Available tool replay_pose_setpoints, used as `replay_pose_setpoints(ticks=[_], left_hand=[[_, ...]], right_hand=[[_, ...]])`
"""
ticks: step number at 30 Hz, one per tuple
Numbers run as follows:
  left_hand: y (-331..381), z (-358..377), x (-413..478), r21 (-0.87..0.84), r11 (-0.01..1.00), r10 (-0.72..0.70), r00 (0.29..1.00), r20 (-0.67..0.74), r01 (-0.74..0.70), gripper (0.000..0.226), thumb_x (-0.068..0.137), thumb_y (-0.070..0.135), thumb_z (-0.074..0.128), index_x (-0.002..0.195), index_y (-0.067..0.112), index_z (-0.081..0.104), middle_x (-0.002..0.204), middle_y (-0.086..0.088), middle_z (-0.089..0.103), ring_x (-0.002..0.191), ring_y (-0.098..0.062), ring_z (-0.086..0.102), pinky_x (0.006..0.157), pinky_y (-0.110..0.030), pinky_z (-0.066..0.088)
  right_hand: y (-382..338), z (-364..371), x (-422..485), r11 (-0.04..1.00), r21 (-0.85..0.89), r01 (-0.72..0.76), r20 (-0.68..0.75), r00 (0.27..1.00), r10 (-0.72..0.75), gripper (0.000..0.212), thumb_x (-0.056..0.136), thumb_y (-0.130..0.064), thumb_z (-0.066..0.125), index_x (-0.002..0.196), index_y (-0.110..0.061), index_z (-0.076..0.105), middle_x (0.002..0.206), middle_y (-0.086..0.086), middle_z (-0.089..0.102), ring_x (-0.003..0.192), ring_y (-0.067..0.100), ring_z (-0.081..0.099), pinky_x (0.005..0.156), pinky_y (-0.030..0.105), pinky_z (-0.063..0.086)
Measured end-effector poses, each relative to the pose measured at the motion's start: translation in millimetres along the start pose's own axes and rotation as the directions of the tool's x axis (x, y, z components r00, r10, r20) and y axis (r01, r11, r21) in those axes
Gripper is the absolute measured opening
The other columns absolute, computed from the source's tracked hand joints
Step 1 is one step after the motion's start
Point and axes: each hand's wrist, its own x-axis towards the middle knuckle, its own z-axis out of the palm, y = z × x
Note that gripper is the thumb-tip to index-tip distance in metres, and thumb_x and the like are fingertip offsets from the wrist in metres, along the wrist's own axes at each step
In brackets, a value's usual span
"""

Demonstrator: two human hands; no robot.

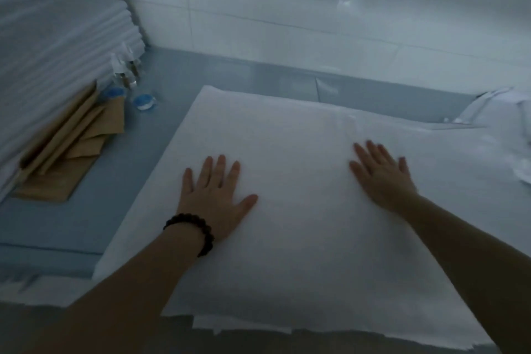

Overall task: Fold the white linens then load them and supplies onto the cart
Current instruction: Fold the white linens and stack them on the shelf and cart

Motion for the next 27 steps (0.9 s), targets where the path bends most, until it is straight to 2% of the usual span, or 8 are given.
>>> replay_pose_setpoints(ticks=[3,6,9,14,18,20,24,27], left_hand=[[25.8,-0.1,-7.5,-0.033,0.99,-0.138,0.99,0.004,0.138,0.072,0.093,0.064,0.009,0.152,0.027,-0.01,0.16,-0.003,-0.016,0.146,-0.027,-0.017,0.114,-0.059,-0.005],[85.7,6.8,-23.8,-0.077,0.99,-0.123,0.992,-0.012,0.122,0.069,0.096,0.057,0.009,0.152,0.023,-0.012,0.16,-0.009,-0.016,0.145,-0.031,-0.018,0.112,-0.064,-0.008],[128.9,13.6,-34.6,-0.068,0.997,-0.047,0.999,-0.005,0.046,0.066,0.096,0.057,0.007,0.151,0.029,-0.015,0.159,-0.006,-0.02,0.145,-0.03,-0.02,0.111,-0.064,-0.01],[125.3,16.2,-38.8,-0.046,0.996,-0.072,0.997,-0.04,0.071,0.067,0.093,0.064,0.007,0.15,0.036,-0.014,0.16,0.001,-0.017,0.146,-0.026,-0.016,0.112,-0.064,-0.007],[126.3,17.5,-41.8,-0.063,0.993,-0.1,0.992,-0.08,0.095,0.069,0.091,0.066,0.008,0.15,0.038,-0.012,0.161,0.003,-0.013,0.147,-0.023,-0.013,0.113,-0.062,-0.005],[128.1,19.8,-40.8,-0.066,0.991,-0.121,0.987,-0.108,0.114,0.069,0.089,0.068,0.007,0.15,0.04,-0.011,0.161,0.005,-0.011,0.147,-0.023,-0.011,0.113,-0.062,-0.005],[123.6,22.0,-36.8,-0.073,0.988,-0.144,0.983,-0.115,0.136,0.069,0.087,0.072,0.005,0.148,0.045,-0.012,0.161,0.008,-0.011,0.147,-0.022,-0.012,0.112,-0.061,-0.007],[119.9,22.6,-32.4,-0.066,0.986,-0.162,0.979,-0.121,0.154,0.069,0.085,0.072,0.005,0.147,0.046,-0.012,0.161,0.009,-0.011,0.147,-0.021,-0.012,0.111,-0.061,-0.008]], right_hand=[[33.4,-5.4,-16.3,0.98,-0.01,-0.2,0.029,0.979,0.2,0.062,0.097,-0.058,0.016,0.153,-0.033,0.006,0.162,-0.005,0.0,0.149,0.019,-0.001,0.114,0.062,0.006],[-15.3,8.1,-47.7,0.99,0.027,0.135,0.013,0.991,-0.135,0.059,0.096,-0.06,0.017,0.151,-0.042,0.005,0.162,-0.008,-0.004,0.148,0.016,-0.007,0.112,0.063,-0.001],[-41.2,22.4,-87.8,0.916,0.051,0.397,0.057,0.915,-0.4,0.066,0.088,-0.07,0.008,0.149,-0.047,0.004,0.161,-0.011,-0.004,0.147,0.012,-0.01,0.115,0.059,-0.007],[100.5,12.6,-90.4,0.998,-0.045,-0.046,-0.009,0.999,0.045,0.061,0.095,-0.063,0.013,0.15,-0.043,-0.002,0.161,-0.009,-0.007,0.148,0.013,-0.006,0.118,0.05,-0.001],[171.7,-5.2,-100.5,0.924,-0.008,-0.381,0.084,0.921,0.381,0.062,0.096,-0.062,0.013,0.152,-0.039,0.001,0.162,-0.003,-0.005,0.149,0.021,-0.003,0.113,0.063,0.003],[155.7,-4.5,-106.8,0.937,-0.002,-0.348,0.075,0.935,0.347,0.063,0.095,-0.063,0.015,0.152,-0.039,0.0,0.162,-0.002,-0.006,0.148,0.024,-0.006,0.111,0.067,0.003],[82.0,22.4,-141.7,1.0,-0.007,-0.018,0.068,0.998,0.018,0.068,0.081,-0.074,-0.006,0.143,-0.05,-0.021,0.158,-0.008,-0.021,0.146,0.026,-0.018,0.108,0.067,-0.007],[64.7,31.6,-143.1,1.0,-0.026,-0.008,0.04,0.999,0.009,0.064,0.078,-0.075,-0.012,0.132,-0.051,-0.037,0.153,-0.007,-0.029,0.145,0.028,-0.022,0.108,0.068,-0.007]])
